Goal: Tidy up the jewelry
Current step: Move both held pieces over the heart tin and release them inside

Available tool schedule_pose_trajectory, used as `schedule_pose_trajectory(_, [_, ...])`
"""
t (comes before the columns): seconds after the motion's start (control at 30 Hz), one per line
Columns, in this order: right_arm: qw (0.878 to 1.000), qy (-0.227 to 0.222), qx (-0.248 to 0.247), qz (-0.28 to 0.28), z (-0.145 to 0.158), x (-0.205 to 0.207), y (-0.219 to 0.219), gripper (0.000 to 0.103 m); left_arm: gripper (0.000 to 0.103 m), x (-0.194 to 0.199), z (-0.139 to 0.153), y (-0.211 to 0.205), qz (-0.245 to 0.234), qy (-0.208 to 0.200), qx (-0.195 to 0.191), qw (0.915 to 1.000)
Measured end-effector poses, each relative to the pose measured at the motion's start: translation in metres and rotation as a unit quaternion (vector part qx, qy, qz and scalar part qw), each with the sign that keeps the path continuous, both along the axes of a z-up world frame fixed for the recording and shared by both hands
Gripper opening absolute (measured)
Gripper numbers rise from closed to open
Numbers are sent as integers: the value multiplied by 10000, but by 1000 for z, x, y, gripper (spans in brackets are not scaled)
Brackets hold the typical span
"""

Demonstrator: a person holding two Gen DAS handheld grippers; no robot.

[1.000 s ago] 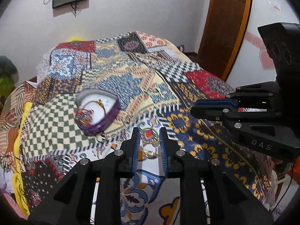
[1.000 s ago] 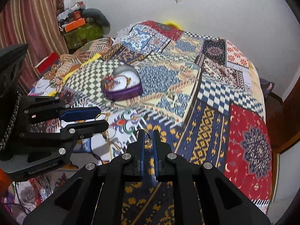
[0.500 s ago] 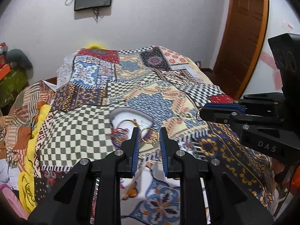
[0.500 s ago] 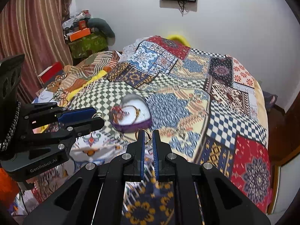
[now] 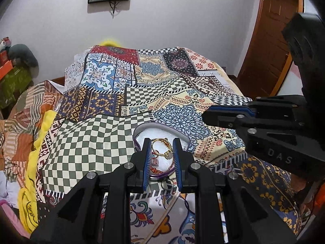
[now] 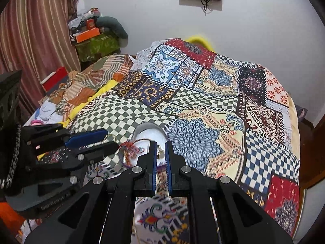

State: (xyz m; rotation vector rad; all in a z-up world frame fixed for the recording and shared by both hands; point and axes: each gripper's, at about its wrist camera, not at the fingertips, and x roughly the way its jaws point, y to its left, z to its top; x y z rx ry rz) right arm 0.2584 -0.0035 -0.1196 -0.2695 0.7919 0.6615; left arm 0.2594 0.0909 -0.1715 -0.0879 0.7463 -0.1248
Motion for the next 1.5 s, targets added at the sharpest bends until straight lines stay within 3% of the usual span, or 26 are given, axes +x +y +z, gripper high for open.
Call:
schedule_pose_trajectory(0.4, [9991,367,-201,17,-20,28,18,7,20,25,-24,4,-90,302,-132,9994])
schedule_pose_trajectory(0.6, [9973,616,-366,146,-30,26,2,7,20,28,-37,-7,-246,458,93,9986])
schedule_pose_trajectory(0.73, [9949,791,-588,228,-41,23,-8,17,23,27,-39,-9,-245,523,91,9983])
schedule_pose_trajectory(0.8, [9939,820,-687,284,-46,19,-12,30,27,25,-37,-6,-196,515,55,9985])
schedule_pose_trajectory(0.83, [9936,827,-707,314,-47,18,-13,32,27,23,-36,-5,-171,495,48,9986])
schedule_pose_trajectory(1.2, [9830,1039,-1329,722,-83,18,8,32,27,-12,-34,13,-67,486,78,9988])
schedule_pose_trajectory(1.43, [9813,850,-1535,786,-90,21,22,32,27,-25,-52,11,-220,729,146,9970])
schedule_pose_trajectory(1.5, [9812,726,-1591,814,-91,19,25,27,27,-24,-58,7,-278,806,130,9963])
